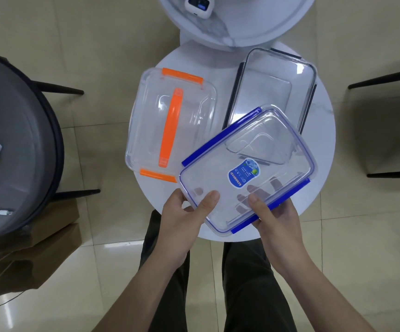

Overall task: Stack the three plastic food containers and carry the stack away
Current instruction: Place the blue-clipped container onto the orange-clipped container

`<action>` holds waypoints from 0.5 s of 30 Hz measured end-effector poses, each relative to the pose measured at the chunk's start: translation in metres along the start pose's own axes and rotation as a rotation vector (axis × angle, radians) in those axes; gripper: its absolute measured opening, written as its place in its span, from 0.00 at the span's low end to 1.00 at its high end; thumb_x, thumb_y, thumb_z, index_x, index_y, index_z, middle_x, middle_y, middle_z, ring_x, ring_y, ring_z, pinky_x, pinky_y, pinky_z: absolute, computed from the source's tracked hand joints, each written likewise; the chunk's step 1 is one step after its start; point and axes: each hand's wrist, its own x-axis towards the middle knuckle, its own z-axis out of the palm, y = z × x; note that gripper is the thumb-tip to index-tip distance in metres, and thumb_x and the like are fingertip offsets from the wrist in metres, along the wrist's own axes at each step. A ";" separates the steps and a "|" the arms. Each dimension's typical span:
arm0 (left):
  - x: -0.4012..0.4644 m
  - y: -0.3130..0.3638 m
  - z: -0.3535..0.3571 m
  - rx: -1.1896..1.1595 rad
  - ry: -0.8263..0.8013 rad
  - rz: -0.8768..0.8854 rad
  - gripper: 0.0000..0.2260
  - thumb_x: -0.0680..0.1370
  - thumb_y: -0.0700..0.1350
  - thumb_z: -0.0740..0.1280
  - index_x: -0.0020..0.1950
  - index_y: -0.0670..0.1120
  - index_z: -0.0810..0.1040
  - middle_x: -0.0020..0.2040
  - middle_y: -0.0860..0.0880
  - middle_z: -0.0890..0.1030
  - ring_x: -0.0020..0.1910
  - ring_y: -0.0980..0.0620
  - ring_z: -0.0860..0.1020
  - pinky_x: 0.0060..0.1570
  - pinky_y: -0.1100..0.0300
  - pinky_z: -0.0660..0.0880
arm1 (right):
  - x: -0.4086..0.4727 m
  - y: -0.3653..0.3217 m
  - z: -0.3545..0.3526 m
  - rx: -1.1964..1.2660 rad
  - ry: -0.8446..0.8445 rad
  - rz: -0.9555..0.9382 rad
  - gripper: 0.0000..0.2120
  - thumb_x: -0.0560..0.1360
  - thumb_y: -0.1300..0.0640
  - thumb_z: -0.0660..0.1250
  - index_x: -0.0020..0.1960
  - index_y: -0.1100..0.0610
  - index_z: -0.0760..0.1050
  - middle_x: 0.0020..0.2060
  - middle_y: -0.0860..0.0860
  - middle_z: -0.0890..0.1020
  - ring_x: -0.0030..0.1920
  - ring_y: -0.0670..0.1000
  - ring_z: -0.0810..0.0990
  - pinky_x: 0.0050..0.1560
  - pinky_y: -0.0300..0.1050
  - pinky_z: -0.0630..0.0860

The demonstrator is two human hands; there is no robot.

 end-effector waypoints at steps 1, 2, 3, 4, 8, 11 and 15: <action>0.000 0.001 -0.002 -0.008 0.003 0.004 0.27 0.68 0.52 0.75 0.66 0.54 0.75 0.60 0.54 0.84 0.60 0.54 0.83 0.49 0.53 0.84 | 0.000 -0.001 0.002 -0.004 0.003 -0.002 0.34 0.66 0.53 0.75 0.70 0.53 0.69 0.60 0.51 0.83 0.59 0.53 0.83 0.51 0.51 0.84; 0.001 0.001 -0.004 -0.012 0.007 0.011 0.27 0.68 0.52 0.75 0.66 0.54 0.74 0.61 0.54 0.83 0.60 0.54 0.83 0.50 0.52 0.84 | 0.001 -0.002 0.004 -0.012 0.006 -0.007 0.35 0.66 0.52 0.75 0.71 0.53 0.69 0.60 0.50 0.83 0.60 0.53 0.83 0.51 0.52 0.83; 0.002 0.002 -0.005 -0.016 0.011 0.017 0.28 0.68 0.52 0.76 0.67 0.54 0.73 0.62 0.54 0.83 0.61 0.54 0.82 0.51 0.50 0.84 | 0.001 -0.002 0.005 -0.020 0.008 -0.008 0.35 0.66 0.52 0.75 0.71 0.53 0.69 0.60 0.50 0.83 0.60 0.53 0.83 0.52 0.52 0.83; 0.003 0.002 -0.007 -0.020 0.017 0.025 0.29 0.68 0.51 0.76 0.68 0.53 0.72 0.63 0.54 0.82 0.62 0.53 0.82 0.52 0.48 0.84 | 0.001 -0.003 0.006 -0.028 0.004 -0.014 0.35 0.66 0.51 0.75 0.71 0.53 0.69 0.60 0.50 0.83 0.60 0.54 0.83 0.53 0.53 0.83; 0.007 0.004 -0.016 -0.008 0.011 0.059 0.32 0.70 0.51 0.79 0.71 0.52 0.69 0.65 0.52 0.80 0.65 0.50 0.80 0.55 0.43 0.83 | 0.001 -0.008 0.013 -0.060 -0.026 -0.039 0.35 0.65 0.50 0.76 0.69 0.53 0.71 0.60 0.50 0.83 0.60 0.53 0.83 0.54 0.54 0.83; 0.008 0.006 -0.025 -0.007 -0.010 0.114 0.33 0.71 0.49 0.76 0.73 0.52 0.68 0.67 0.50 0.79 0.67 0.49 0.79 0.57 0.41 0.81 | 0.001 -0.012 0.020 -0.088 -0.048 -0.065 0.33 0.65 0.50 0.75 0.68 0.53 0.71 0.59 0.49 0.83 0.59 0.52 0.83 0.54 0.52 0.83; 0.010 0.015 -0.036 -0.001 0.011 0.174 0.31 0.72 0.48 0.75 0.73 0.51 0.68 0.66 0.50 0.80 0.66 0.48 0.79 0.57 0.42 0.81 | 0.002 -0.017 0.027 -0.127 -0.071 -0.098 0.27 0.67 0.51 0.73 0.65 0.53 0.74 0.57 0.48 0.85 0.58 0.51 0.84 0.52 0.48 0.83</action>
